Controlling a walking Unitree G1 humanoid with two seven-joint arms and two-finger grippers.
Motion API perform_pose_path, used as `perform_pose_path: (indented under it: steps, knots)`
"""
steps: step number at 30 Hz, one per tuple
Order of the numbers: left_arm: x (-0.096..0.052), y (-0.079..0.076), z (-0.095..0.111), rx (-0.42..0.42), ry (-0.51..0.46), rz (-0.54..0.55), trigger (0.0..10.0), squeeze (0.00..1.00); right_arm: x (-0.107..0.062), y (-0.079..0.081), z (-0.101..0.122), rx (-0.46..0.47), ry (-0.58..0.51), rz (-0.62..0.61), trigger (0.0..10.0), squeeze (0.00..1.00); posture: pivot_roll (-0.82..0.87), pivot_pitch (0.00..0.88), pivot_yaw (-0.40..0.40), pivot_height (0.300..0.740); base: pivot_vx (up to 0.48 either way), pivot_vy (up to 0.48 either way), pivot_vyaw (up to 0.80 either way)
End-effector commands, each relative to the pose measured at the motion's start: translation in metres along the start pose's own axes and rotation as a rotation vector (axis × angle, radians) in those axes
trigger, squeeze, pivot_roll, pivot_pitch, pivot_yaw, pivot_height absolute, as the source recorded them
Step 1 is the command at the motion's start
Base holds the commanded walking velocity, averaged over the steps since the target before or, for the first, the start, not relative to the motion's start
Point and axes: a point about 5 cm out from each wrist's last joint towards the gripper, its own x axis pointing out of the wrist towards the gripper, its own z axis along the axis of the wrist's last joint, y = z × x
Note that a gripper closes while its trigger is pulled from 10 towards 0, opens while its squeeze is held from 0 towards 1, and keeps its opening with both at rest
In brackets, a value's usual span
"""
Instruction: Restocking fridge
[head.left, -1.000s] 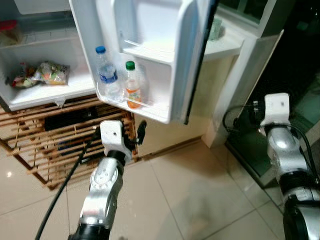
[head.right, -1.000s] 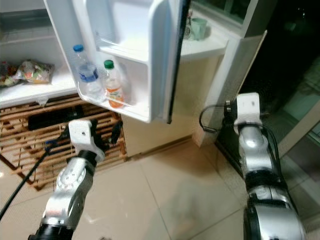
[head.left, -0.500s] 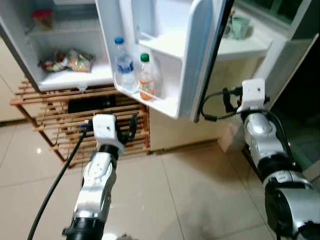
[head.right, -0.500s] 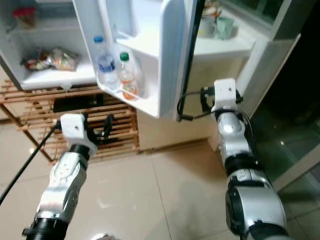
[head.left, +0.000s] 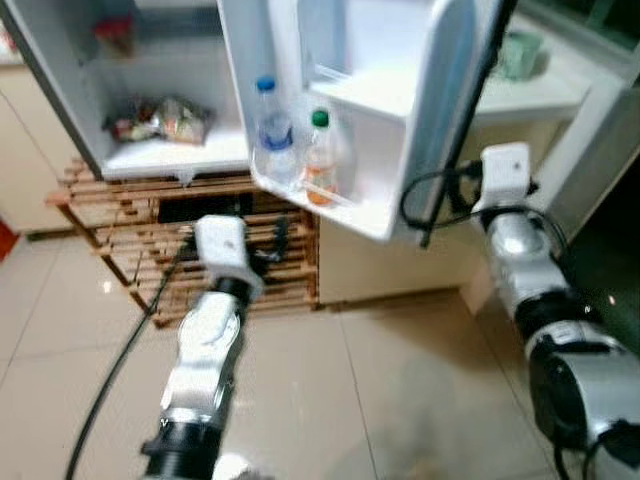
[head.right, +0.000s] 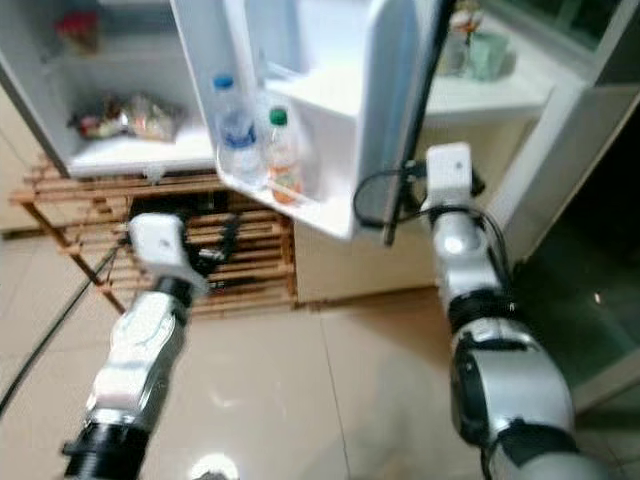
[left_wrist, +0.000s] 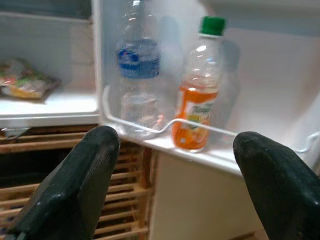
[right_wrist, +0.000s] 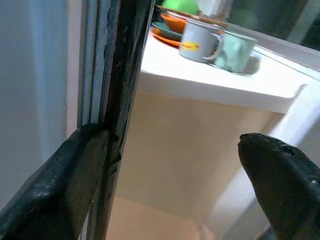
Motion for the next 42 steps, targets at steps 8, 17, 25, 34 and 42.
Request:
perform_pose_path:
  steps: [8,17,25,34,42]
  knots:
    - [-0.003,0.007,-0.004,-0.001,0.017,0.021,10.0,0.0,0.002,0.037,0.009,0.162,-0.01,0.173,10.0,0.24,-0.1,0.0,-0.01,0.74,0.0,0.0,0.0]
    - [-0.005,0.007,-0.01,0.015,0.058,-0.002,10.0,0.0,-0.036,0.111,0.038,0.334,-0.121,0.865,10.0,0.23,-0.09,0.0,-0.01,0.74,0.0,0.0,0.0]
    - [-0.04,-0.003,-0.086,-0.036,0.656,-0.14,10.0,0.0,-0.102,0.101,0.039,0.437,-0.078,1.246,10.0,0.2,-0.11,0.0,-0.009,0.74,0.0,0.0,0.0]
    - [-0.05,0.0,-0.09,0.049,0.777,-0.274,10.0,0.0,-0.116,0.085,0.027,0.441,0.033,1.184,10.0,0.2,-0.12,0.0,-0.008,0.74,0.0,0.0,0.0]
    - [0.007,-0.009,-0.006,0.091,0.195,-0.185,10.0,0.0,-0.066,0.049,-0.018,0.146,0.068,0.429,10.0,0.2,-0.11,0.0,-0.015,0.74,0.0,0.0,0.0]
